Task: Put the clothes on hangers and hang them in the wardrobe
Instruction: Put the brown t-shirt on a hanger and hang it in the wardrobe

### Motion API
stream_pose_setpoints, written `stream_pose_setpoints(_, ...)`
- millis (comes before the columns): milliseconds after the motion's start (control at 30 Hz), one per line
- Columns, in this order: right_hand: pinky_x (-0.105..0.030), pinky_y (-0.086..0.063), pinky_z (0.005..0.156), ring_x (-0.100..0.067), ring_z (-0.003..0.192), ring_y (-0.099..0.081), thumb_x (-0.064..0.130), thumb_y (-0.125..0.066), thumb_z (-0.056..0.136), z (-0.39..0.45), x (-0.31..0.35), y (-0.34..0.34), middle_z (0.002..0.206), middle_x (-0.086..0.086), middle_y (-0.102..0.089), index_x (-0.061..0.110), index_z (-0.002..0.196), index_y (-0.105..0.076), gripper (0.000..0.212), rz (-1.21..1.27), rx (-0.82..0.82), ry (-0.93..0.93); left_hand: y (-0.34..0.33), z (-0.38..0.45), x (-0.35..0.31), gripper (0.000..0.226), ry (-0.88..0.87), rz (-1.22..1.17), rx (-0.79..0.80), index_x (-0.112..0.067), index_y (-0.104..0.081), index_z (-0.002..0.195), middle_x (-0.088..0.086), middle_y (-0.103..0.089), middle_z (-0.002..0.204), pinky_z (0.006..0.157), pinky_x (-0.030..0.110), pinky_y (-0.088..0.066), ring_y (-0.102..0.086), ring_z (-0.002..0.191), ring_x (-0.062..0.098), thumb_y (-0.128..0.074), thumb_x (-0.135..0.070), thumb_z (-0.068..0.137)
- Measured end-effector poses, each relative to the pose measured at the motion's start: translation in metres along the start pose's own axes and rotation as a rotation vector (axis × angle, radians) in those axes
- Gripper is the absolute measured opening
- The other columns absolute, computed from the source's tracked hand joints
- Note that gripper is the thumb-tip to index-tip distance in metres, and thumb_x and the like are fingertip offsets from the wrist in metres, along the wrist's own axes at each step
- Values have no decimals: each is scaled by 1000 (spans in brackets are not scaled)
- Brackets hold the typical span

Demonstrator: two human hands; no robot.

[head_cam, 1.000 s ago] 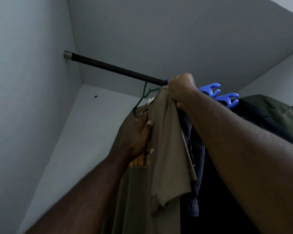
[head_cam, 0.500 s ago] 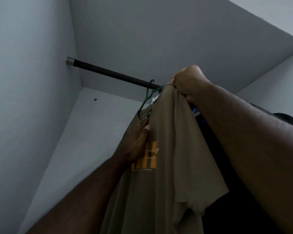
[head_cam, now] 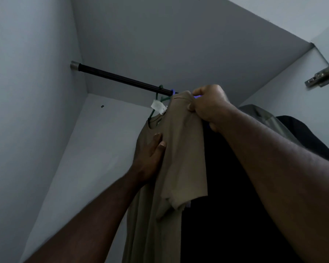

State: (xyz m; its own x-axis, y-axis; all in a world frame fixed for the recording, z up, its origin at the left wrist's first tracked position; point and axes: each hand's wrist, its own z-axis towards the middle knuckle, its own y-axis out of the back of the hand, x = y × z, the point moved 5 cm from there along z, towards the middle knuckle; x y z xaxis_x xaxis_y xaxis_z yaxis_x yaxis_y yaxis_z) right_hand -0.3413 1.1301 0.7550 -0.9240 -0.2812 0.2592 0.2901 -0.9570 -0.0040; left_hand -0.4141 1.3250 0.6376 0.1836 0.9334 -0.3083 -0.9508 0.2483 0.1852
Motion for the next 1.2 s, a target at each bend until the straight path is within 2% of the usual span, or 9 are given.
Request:
stream_pose_setpoints(167,-25,-54,73,-19,93,-66,8,-80,80,-17,-31,32,105,-2,-67,21,108,-72,33,-12,-32,-88,-11,-13,-7,57,-20,58,-14,-19,-22,160,-7,-19,165,120,19,-8,-15,151,4,-34,-40,108)
stream_pose_setpoints(267,-19,-46,66,-15,90,-65,8,-78,79,-25,-44,44,103,0,-67,21,103,-72,28,-47,-71,-83,-23,-22,-6,68,-10,142,39,-25,-19,159,-11,-15,166,126,30,-4,-11,150,0,-32,-57,101)
stream_pose_setpoints(333,-15,-41,59,-9,82,-60,6,-73,81,-28,-51,49,100,3,-67,19,101,-73,24,-106,-84,-59,-30,-29,-5,68,-18,201,65,-28,-18,160,-13,-13,166,121,17,4,-8,147,-6,-30,-59,101)
stream_pose_setpoints(400,-14,-40,56,-8,78,-58,4,-65,84,-34,-55,52,97,2,-66,19,98,-70,22,-165,-82,-35,-34,-33,-7,60,-16,204,70,-23,-18,160,-11,-13,167,112,8,1,-7,145,-7,-34,-47,107)
stream_pose_setpoints(500,-29,-51,71,-20,89,-61,6,-53,83,-44,-56,54,97,0,-66,19,100,-66,25,-281,-80,52,-37,-39,-9,61,-25,276,69,-23,-15,160,-9,-10,168,117,16,-2,-5,146,-6,-35,-44,107)
stream_pose_setpoints(600,-37,-44,73,-26,96,-54,12,-50,88,-61,-46,53,104,-3,-58,15,114,-61,28,-483,-63,158,-37,-45,-7,61,-6,341,70,-25,-12,160,-11,-7,167,118,19,0,1,142,-10,-33,-46,106)
stream_pose_setpoints(867,-52,-34,107,-28,147,-28,31,-47,96,-124,-17,46,157,-7,-34,18,150,-34,57,-762,64,371,-21,-76,-24,75,43,441,10,-27,-6,160,-12,4,167,126,39,1,10,153,8,-19,-64,96)
stream_pose_setpoints(1033,-54,-27,115,-28,152,-16,41,-43,98,-150,-7,58,164,-9,-22,16,155,-24,65,-767,158,337,-5,-106,-57,67,47,543,-37,-26,-2,161,-8,6,168,126,45,2,13,153,11,-20,-57,104)
stream_pose_setpoints(1200,-54,-20,120,-28,154,-5,43,-44,98,-188,11,83,166,-9,-13,15,158,-15,72,-791,252,324,5,-144,-90,80,66,610,-85,-28,-1,161,-11,9,168,125,46,4,18,152,9,-6,-68,91)
